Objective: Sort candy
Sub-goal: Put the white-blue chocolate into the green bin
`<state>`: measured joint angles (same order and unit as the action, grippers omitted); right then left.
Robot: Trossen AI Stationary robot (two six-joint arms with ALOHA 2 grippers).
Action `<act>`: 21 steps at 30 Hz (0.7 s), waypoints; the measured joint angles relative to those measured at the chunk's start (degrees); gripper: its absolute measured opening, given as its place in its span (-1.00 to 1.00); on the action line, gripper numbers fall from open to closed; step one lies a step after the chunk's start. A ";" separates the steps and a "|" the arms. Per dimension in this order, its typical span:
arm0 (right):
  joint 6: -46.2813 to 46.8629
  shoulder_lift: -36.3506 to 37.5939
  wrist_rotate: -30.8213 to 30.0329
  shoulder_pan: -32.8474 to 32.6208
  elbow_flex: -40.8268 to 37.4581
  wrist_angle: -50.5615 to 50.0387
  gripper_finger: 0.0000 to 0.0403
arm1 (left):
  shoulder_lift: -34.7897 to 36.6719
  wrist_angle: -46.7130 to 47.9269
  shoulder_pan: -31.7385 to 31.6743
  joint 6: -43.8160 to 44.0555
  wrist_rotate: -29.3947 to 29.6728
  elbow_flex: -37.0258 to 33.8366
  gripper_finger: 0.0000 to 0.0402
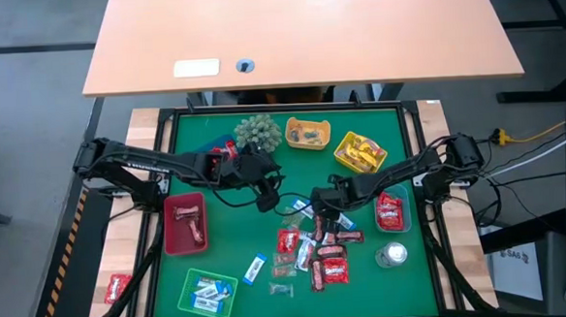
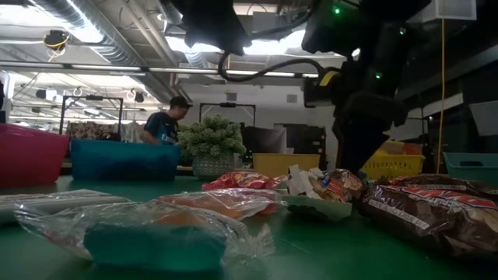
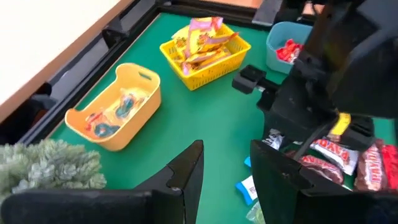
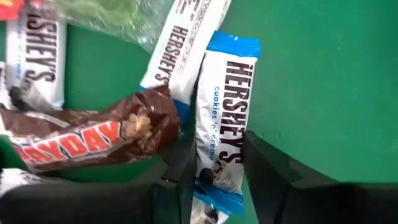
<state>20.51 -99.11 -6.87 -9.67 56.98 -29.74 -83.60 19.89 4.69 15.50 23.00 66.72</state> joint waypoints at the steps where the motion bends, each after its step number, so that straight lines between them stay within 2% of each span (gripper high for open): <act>1: -0.05 0.00 -0.01 0.00 0.27 -0.63 -0.42 | 0.26 -0.11 0.00 -0.84 -0.19 0.02 -0.41; 8: -1.98 0.09 -0.08 0.00 3.41 -4.00 -0.42 | 5.49 4.13 0.00 -4.04 -2.85 0.02 -0.41; 14: -6.57 0.15 -0.44 0.02 7.17 -4.01 -0.42 | 12.30 13.92 0.47 -4.06 -3.23 0.09 -0.41; 21: -12.19 0.20 -0.43 2.37 14.41 -3.10 -0.42 | 16.33 19.69 3.96 -4.21 -3.40 0.09 -0.41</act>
<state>8.33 -98.91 -7.31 -7.30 71.40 -32.84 -67.26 39.58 8.65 11.29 19.60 66.81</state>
